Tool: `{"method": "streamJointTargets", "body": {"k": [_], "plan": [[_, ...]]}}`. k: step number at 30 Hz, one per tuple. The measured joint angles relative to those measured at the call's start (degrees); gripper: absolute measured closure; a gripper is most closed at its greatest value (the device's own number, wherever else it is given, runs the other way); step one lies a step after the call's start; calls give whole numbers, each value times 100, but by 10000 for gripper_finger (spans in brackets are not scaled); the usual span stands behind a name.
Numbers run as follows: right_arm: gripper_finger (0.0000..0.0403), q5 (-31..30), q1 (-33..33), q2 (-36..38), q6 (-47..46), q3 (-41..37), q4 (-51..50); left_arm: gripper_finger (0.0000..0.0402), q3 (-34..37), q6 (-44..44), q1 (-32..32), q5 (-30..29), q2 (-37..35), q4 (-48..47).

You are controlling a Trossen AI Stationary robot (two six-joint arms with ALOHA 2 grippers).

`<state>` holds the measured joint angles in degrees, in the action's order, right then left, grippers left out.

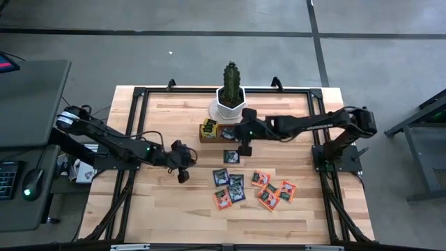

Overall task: Pick & Place Tea
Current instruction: Put the purple tea bag into the middle section of the wooden organizer

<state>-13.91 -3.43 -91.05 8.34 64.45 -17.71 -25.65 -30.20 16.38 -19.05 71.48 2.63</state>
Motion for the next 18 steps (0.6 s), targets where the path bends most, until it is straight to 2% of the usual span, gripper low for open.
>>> {"method": "streamJointTargets", "body": {"k": [5, 9, 18], "plan": [[402, 109, -355, -97, 617, -1, 40, 368, 250, 67, -395, 435, 0, 764], [402, 445, -587, -261, 989, 0, 238, 368, 363, 203, -734, 907, -2, 1318], [403, 290, -684, -806, 1401, -2, 520, 368, 376, 295, -1148, 1613, -2, 1801]]}}
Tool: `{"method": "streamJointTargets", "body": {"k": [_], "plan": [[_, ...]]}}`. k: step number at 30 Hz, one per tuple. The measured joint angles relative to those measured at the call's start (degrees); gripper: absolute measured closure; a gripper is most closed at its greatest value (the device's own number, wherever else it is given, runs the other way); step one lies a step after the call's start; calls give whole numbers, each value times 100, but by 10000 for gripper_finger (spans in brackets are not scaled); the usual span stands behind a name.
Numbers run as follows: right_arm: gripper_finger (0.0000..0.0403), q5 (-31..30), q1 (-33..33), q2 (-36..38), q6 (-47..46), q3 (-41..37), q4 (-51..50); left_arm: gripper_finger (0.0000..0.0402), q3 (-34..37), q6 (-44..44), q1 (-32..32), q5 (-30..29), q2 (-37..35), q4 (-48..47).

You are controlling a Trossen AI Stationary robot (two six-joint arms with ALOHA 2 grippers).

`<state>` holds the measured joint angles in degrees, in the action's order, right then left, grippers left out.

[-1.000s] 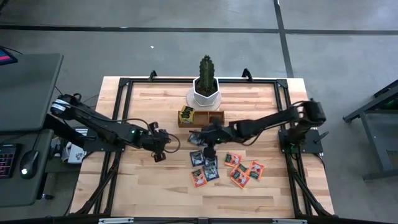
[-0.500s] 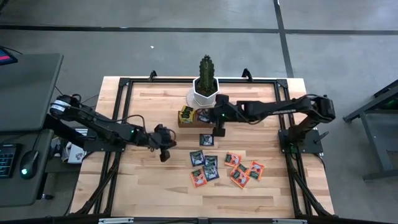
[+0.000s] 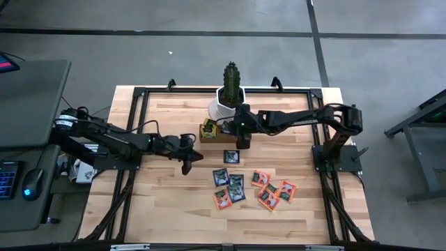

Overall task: Pick & Place Tea
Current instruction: Put the purple tea bag into the middle section of the wooden organizer

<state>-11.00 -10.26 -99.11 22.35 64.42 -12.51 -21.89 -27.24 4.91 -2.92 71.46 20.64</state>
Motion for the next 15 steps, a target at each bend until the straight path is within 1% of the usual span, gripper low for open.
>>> {"method": "streamJointTargets", "body": {"k": [5, 11, 15], "plan": [[403, -275, 14, -234, 70, 2, 358, 368, 0, -6, -44, 108, 0, 26], [403, -212, 15, -472, 170, 2, 573, 368, 0, -100, -41, 258, 0, 26], [403, -103, 15, -553, 216, 0, 482, 368, 0, -151, -41, 260, 0, 28]]}}
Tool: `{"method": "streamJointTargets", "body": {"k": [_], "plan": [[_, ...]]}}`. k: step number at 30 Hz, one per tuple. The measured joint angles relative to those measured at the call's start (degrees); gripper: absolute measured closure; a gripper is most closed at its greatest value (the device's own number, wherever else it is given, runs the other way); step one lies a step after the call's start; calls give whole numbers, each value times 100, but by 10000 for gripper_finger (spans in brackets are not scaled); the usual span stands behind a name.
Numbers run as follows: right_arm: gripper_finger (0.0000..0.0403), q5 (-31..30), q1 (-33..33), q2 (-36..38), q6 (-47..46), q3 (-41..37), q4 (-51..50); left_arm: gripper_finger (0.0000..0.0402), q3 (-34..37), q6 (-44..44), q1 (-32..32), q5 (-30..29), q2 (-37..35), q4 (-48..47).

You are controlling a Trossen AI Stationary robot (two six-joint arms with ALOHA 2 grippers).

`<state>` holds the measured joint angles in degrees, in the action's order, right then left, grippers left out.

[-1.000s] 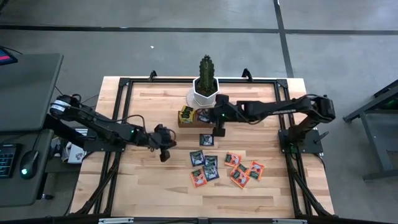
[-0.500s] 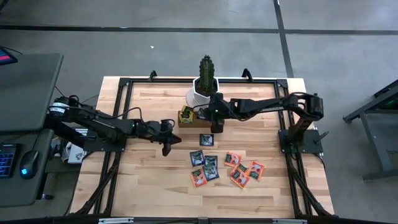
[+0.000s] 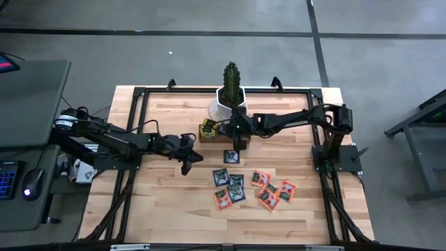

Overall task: Pick & Place Tea
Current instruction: Put the purple tea bag into the middle section of the wooden organizer

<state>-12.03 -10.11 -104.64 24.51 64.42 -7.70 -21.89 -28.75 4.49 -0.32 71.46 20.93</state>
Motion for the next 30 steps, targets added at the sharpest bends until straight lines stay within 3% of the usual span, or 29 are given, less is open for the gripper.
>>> {"method": "streamJointTargets", "body": {"k": [8, 22, 30], "plan": [[389, 196, 0, 0, -28, 0, 34, 368, 0, -3, 0, -2, 0, 0], [279, 165, 16, 19, -477, 0, 75, 369, -4, -8, 0, 114, 0, 0], [263, -53, 185, 342, -525, 1, 59, 370, -7, -9, 0, 76, 2, 47]]}}
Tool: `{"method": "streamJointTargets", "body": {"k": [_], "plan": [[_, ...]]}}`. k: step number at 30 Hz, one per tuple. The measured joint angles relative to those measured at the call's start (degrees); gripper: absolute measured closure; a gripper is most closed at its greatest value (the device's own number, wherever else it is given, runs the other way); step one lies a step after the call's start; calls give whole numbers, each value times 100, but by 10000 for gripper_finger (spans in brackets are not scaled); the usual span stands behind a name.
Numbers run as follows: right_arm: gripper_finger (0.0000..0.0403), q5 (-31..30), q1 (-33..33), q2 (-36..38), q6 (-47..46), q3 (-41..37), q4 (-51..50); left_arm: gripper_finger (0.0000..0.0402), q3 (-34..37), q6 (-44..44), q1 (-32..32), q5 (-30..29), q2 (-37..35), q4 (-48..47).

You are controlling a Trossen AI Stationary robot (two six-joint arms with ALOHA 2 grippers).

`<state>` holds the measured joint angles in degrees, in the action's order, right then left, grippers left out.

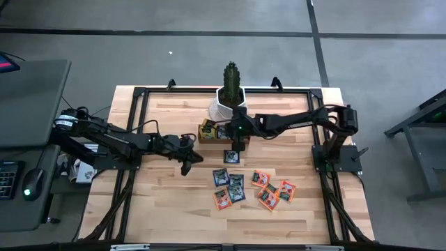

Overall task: Pick & Place Tea
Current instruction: Put the purple tea bag into the middle section of the wooden organizer

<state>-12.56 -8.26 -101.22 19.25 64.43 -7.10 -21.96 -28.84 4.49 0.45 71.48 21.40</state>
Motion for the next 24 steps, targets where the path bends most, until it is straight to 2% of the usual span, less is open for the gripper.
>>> {"method": "streamJointTargets", "body": {"k": [6, 11, 18, 24], "plan": [[262, -96, 204, 415, -858, 3, -335, 397, -115, 395, 0, -32, 19, 120], [262, -65, 526, 601, -1773, 3, -945, 400, -455, 934, 0, 100, 414, 68], [263, 260, 981, 602, -3110, -160, -1391, 401, -1270, 1831, -2, 101, 1408, -390], [263, 561, 1274, 602, -4069, -656, -1127, 401, -2075, 2306, -2, 116, 2227, -908]]}}
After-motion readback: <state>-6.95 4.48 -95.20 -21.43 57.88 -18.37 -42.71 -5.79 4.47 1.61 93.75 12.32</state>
